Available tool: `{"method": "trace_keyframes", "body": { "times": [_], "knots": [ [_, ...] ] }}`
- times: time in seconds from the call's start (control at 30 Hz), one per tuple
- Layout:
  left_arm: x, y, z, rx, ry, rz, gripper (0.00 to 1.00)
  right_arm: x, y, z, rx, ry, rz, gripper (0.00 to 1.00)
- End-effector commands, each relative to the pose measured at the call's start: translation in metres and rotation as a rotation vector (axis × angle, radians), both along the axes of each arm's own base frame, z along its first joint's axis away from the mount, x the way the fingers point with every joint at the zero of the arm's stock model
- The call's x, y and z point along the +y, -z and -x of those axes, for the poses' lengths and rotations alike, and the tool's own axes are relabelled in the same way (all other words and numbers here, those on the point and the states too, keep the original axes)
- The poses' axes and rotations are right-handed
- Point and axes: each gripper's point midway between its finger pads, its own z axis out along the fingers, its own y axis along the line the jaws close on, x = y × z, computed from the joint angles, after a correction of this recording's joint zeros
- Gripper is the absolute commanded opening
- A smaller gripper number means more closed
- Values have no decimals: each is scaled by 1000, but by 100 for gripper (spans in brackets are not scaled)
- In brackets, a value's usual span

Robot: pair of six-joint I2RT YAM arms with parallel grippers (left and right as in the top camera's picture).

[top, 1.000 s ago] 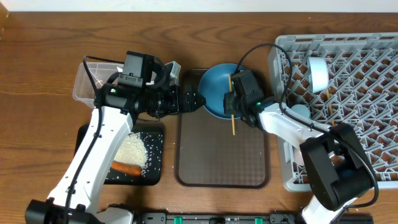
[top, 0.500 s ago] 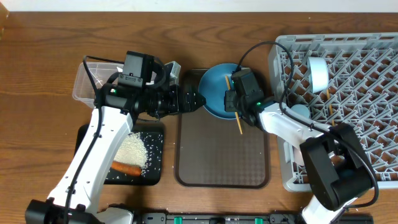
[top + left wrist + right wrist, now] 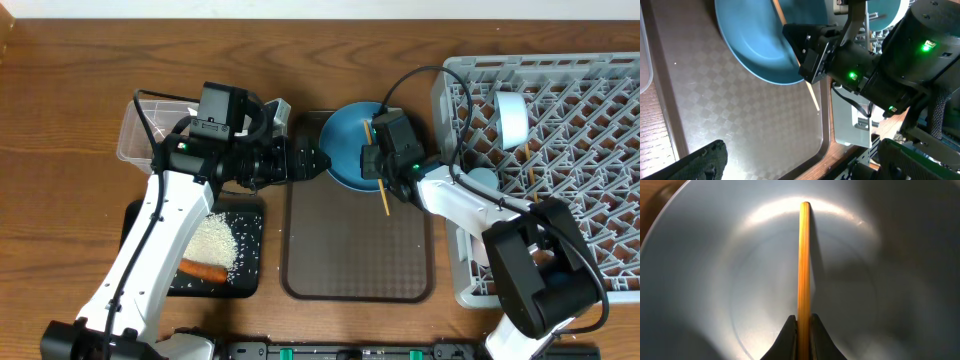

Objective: Sort waste into correct bins and load items into the dishwasher rack
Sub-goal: 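Carry the chopstick right and drop it into the dish rack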

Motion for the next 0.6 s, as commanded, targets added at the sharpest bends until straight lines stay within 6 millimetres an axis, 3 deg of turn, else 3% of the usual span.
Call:
{"method": "trace_keyframes", "body": {
  "times": [0.0, 0.1, 0.27, 0.43, 0.57],
  "knots": [
    [2, -4, -1, -22, 0, -7, 98, 3, -20, -4, -78, -103, 66, 1],
    [2, -4, -1, -22, 0, -6, 98, 3, -52, -4, -168, -201, 117, 1],
    [2, -4, -1, -22, -1, -6, 98, -8, -124, 4, -330, -265, 179, 1],
    [2, -4, -1, -22, 0, -6, 98, -63, -178, 5, -448, -191, 369, 1],
    [2, -4, -1, -22, -1, -6, 98, -118, -203, 5, -484, -182, 538, 1]
  ]
}}
